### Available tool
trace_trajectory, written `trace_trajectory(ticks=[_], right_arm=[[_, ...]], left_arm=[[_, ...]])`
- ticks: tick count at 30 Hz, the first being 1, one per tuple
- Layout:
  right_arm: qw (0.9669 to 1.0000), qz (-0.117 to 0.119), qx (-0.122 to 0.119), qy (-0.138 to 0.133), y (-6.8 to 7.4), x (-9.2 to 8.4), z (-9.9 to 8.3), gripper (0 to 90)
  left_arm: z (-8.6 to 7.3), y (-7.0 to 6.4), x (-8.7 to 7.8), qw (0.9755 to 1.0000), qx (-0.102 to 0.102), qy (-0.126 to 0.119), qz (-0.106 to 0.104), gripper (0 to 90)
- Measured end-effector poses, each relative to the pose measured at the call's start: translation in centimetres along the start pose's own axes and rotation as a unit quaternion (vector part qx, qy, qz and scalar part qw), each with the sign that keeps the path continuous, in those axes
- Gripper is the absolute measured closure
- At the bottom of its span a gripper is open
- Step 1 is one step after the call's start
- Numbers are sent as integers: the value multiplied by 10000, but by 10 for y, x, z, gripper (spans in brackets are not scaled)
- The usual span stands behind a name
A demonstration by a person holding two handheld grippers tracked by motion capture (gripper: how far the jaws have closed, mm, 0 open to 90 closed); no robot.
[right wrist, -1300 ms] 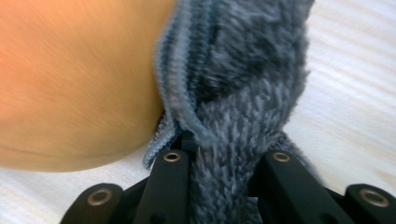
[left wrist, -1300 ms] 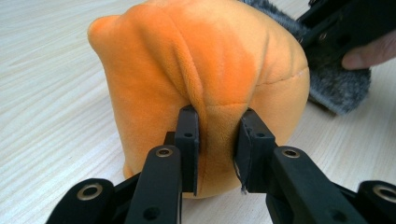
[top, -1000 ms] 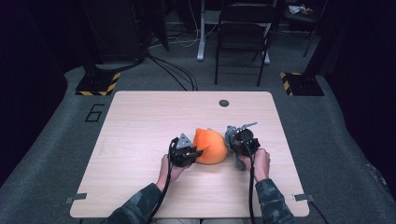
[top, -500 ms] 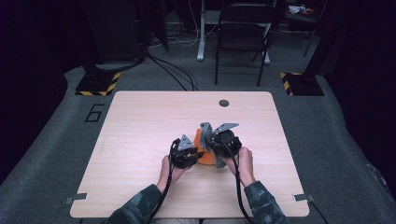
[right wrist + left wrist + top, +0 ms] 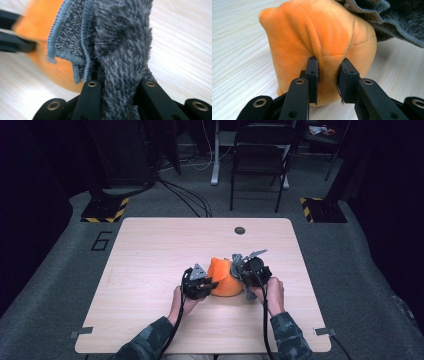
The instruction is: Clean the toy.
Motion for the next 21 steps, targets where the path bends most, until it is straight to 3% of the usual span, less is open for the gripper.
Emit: trace_trajectory(ticks=[5,10,13,17,21], right_arm=[[9993,-40,302,223,-11,18,-15,778],[9982,-41,332,507,-19,39,-33,777],[9979,4,379,527,-21,37,-31,777],[9979,158,612,132,-25,9,-14,777],[9973,395,454,-410,-13,-18,7,776]], left_arm=[[0,1,0,10000,28,-3,26,725],[1,3,0,10000,6,-13,43,723],[0,7,-1,9999,-117,-25,67,721],[0,11,-3,9998,-138,-31,103,718],[1,11,-2,9999,-105,-36,114,715]])
Point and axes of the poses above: each handheld gripper's, and its own axes: x roughly forward along the jaws, z roughly out of its top, y roughly to its left, the point moved 10 cm from there along x, roughly forward along the jaws, and after that the axes turned 2 degrees about y, right-handed, at the moved point
